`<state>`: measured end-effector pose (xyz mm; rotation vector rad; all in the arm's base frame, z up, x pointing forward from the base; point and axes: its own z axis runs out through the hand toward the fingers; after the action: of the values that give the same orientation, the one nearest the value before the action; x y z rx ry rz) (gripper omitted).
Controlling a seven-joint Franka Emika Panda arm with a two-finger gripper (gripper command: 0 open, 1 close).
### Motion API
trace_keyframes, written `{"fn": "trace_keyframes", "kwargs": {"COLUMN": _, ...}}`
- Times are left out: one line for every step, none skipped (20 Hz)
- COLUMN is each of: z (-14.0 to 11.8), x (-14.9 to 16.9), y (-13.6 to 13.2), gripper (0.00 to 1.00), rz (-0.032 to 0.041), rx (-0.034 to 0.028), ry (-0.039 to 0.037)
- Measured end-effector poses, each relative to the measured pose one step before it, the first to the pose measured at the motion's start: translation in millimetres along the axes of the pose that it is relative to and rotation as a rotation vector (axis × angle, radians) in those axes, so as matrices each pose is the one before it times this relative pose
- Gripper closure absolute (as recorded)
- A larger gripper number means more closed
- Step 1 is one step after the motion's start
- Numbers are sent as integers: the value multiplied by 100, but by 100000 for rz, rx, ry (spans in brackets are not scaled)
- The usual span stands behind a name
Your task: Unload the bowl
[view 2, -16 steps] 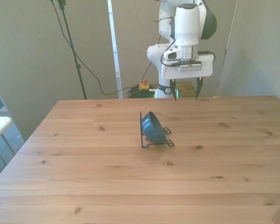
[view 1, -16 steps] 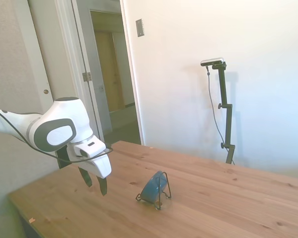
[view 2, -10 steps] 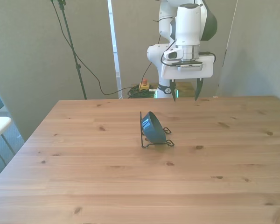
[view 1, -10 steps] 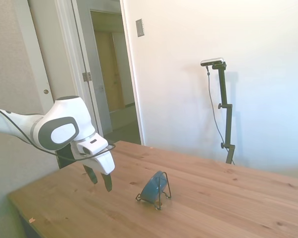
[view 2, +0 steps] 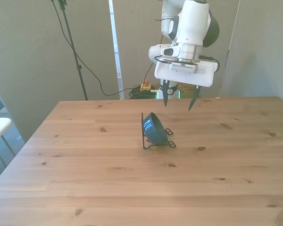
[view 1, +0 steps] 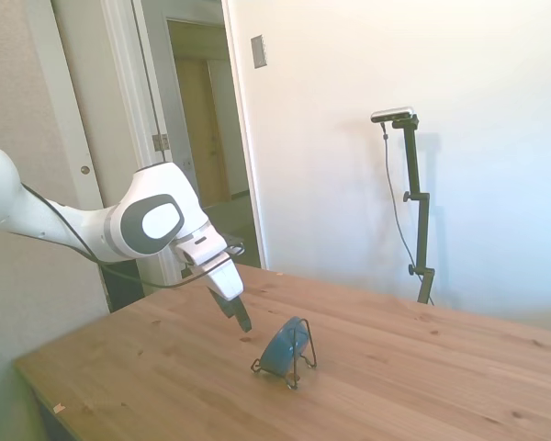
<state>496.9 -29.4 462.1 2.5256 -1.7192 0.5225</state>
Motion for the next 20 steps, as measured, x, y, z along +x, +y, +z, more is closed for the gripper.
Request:
{"fn": "trace_keyframes", "kwargs": {"z": 44, "x": 398, "y": -193, "gripper": 0, "rz": 1505, "rx": -1473, "ry": 1398}}
{"fn": "trace_keyframes", "kwargs": {"z": 60, "x": 295, "y": -189, "gripper": 0, "rz": 1170, "rx": -1413, "ry": 1260}}
{"fn": "trace_keyframes", "kwargs": {"z": 91, "x": 191, "y": -115, "gripper": 0, "rz": 1010, "rx": -1399, "ry": 659}}
{"fn": "trace_keyframes", "kwargs": {"z": 130, "x": 141, "y": -53, "gripper": 0, "rz": 603, "rx": -1452, "ry": 610}}
{"fn": "trace_keyframes", "kwargs": {"z": 100, "x": 144, "y": -17, "gripper": 0, "rz": 675, "rx": -1283, "ry": 550}}
{"fn": "trace_keyframes", "kwargs": {"z": 103, "x": 149, "y": 37, "gripper": 0, "rz": 878, "rx": -1021, "ry": 472}}
{"fn": "trace_keyframes", "kwargs": {"z": 148, "x": 144, "y": 57, "gripper": 0, "rz": 405, "rx": -976, "ry": 317}}
{"fn": "trace_keyframes", "kwargs": {"z": 168, "x": 174, "y": 62, "gripper": 0, "rz": 188, "rx": -783, "ry": 377}}
{"fn": "trace_keyframes", "kwargs": {"z": 209, "x": 173, "y": 53, "gripper": 0, "rz": 180, "rx": -737, "ry": 263}}
{"fn": "trace_keyframes", "kwargs": {"z": 277, "x": 219, "y": 37, "gripper": 0, "rz": 65, "rx": -788, "ry": 248}}
{"fn": "trace_keyframes", "kwargs": {"z": 264, "x": 216, "y": 6, "gripper": 0, "rz": 44, "rx": -595, "ry": 229}}
{"fn": "trace_keyframes", "kwargs": {"z": 297, "x": 227, "y": -66, "gripper": 0, "rz": 91, "rx": -609, "ry": 84}}
{"fn": "trace_keyframes", "kwargs": {"z": 245, "x": 182, "y": -110, "gripper": 0, "rz": -26, "rx": -578, "ry": 133}}
{"fn": "trace_keyframes", "kwargs": {"z": 296, "x": 198, "y": -131, "gripper": 0, "rz": -304, "rx": -788, "ry": 602}}
{"fn": "trace_keyframes", "kwargs": {"z": 334, "x": 186, "y": -101, "gripper": 0, "rz": -260, "rx": -1223, "ry": 866}}
{"fn": "trace_keyframes", "kwargs": {"z": 296, "x": 180, "y": -80, "gripper": 0, "rz": -50, "rx": -1306, "ry": 655}}
{"fn": "trace_keyframes", "kwargs": {"z": 278, "x": 220, "y": -101, "gripper": 0, "rz": -36, "rx": -991, "ry": 676}}
{"fn": "trace_keyframes", "kwargs": {"z": 270, "x": 197, "y": -34, "gripper": 0, "rz": -91, "rx": -1144, "ry": 710}}
{"fn": "trace_keyframes", "kwargs": {"z": 274, "x": 161, "y": 15, "gripper": 0, "rz": -115, "rx": -988, "ry": 465}}
{"fn": "trace_keyframes", "kwargs": {"z": 259, "x": 129, "y": 31, "gripper": 0, "rz": 6, "rx": -662, "ry": 269}}
